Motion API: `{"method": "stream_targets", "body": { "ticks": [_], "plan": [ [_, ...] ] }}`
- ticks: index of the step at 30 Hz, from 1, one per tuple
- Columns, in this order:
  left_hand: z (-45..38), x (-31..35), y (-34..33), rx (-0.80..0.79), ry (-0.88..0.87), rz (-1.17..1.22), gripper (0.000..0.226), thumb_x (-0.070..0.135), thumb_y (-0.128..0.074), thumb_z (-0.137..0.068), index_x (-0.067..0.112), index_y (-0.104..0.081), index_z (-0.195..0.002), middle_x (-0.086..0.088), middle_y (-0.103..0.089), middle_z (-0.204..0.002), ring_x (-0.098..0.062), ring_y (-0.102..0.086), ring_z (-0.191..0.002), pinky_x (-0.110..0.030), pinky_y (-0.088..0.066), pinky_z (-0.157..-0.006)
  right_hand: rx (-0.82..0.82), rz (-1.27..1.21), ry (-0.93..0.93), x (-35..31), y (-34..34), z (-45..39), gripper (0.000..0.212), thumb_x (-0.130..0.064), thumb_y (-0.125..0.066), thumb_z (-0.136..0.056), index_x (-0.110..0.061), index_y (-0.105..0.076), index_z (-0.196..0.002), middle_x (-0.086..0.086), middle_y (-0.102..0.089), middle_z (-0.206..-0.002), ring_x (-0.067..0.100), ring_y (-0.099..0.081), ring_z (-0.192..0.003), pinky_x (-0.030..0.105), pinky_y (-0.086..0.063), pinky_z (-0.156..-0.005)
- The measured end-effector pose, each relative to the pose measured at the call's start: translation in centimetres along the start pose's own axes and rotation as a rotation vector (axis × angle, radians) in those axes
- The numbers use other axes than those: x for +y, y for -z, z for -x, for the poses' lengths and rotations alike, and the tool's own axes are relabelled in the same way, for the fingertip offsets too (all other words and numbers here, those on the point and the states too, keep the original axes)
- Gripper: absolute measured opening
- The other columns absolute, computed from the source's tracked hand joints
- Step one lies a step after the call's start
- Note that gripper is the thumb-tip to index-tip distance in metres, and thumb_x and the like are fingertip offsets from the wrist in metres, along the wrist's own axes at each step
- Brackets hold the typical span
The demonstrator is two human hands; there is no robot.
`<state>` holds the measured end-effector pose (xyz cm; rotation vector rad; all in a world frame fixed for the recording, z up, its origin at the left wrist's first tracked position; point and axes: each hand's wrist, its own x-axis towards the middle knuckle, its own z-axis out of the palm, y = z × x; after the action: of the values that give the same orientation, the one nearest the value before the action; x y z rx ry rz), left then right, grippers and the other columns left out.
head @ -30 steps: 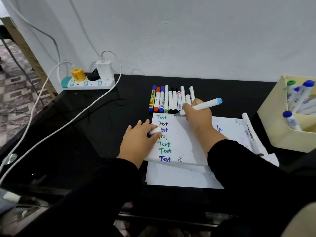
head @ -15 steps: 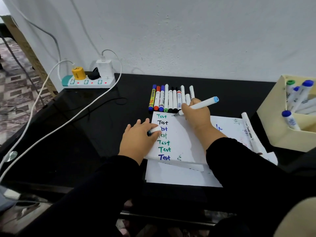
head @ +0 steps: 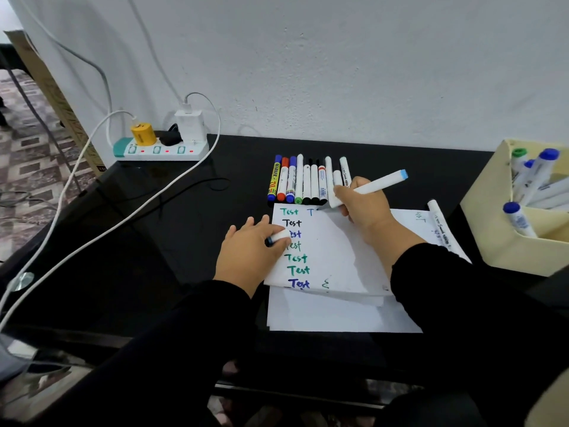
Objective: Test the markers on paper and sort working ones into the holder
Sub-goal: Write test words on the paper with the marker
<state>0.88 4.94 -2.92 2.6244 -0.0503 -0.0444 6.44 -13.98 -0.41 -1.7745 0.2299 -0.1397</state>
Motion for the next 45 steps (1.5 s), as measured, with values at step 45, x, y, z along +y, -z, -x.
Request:
{"method": "stream_targets", "body": {
  "ticks": [45],
  "plan": [
    [0.0,0.1,0.0,-0.011,0.012,-0.036,0.040,0.047,-0.043,-0.094,0.037,-0.047,-0.133,0.009,-0.026,-0.153,-0.013,-0.014,-0.143,-0.035,-0.002,-0.116,0.105,0.124,0.075,1.0,-0.6,0.6,0.036,-0.006,-0.053,-0.084,-0.017,-0.028,-0.061,-0.002,-0.030,-0.059,0.010,-0.028,-0.053,0.013,-0.028,-0.044]
  ]
}}
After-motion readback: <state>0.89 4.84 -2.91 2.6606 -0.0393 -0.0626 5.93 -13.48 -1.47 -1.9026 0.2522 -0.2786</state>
